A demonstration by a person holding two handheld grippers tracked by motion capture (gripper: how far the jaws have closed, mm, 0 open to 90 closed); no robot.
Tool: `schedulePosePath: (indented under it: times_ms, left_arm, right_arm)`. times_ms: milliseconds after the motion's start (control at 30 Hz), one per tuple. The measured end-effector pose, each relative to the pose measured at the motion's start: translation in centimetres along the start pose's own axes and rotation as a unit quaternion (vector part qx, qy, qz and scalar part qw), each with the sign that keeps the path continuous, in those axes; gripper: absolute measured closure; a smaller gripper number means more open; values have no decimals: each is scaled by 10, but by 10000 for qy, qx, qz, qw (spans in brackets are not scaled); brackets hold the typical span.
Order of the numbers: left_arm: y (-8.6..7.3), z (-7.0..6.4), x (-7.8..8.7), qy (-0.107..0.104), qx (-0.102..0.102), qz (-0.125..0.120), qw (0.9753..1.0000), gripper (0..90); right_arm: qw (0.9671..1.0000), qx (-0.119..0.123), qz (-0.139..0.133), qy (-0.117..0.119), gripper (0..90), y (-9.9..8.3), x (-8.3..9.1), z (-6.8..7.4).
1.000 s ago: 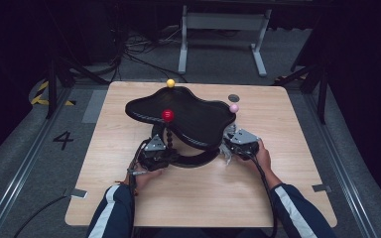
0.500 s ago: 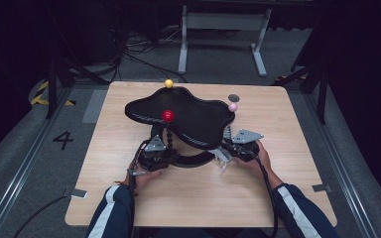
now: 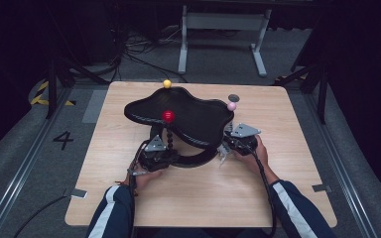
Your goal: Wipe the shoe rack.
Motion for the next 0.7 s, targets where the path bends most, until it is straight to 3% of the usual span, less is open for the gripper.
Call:
schedulePosePath:
  times_ms: [67,133,233,300,433,700]
  left_arm:
    - [0,0,0,2,4,23,10000,739]
    - [0,0,0,3,3,22,10000,739]
    - [0,0,0,25,14,14,10000,739]
    - [0,-1,-1,34,29,-76,10000,737]
    - [0,-3,0,41,73,-62,9999,737]
    - [-1,-4,-1,55,93,-69,9999,734]
  right_arm:
    - [9996,71,15,261,782,3,0,7]
    - [9992,140,79,369,781,3,0,13]
    - [9979,105,54,635,780,5,1,19]
    - [9965,-67,33,836,780,4,4,24]
    - [9935,-6,-3,1141,774,6,10,37]
    - [9883,100,-42,1522,771,11,20,65]
Point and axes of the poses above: each handheld gripper's, and its own axes: x roughly backward along the jaws, y roughly out of its top, z roughly to its left, the point moved 6 cm from there along -x, roughly forward along the jaws, and after that the axes turned 11 degrees about -y, right-handed, at the moved point
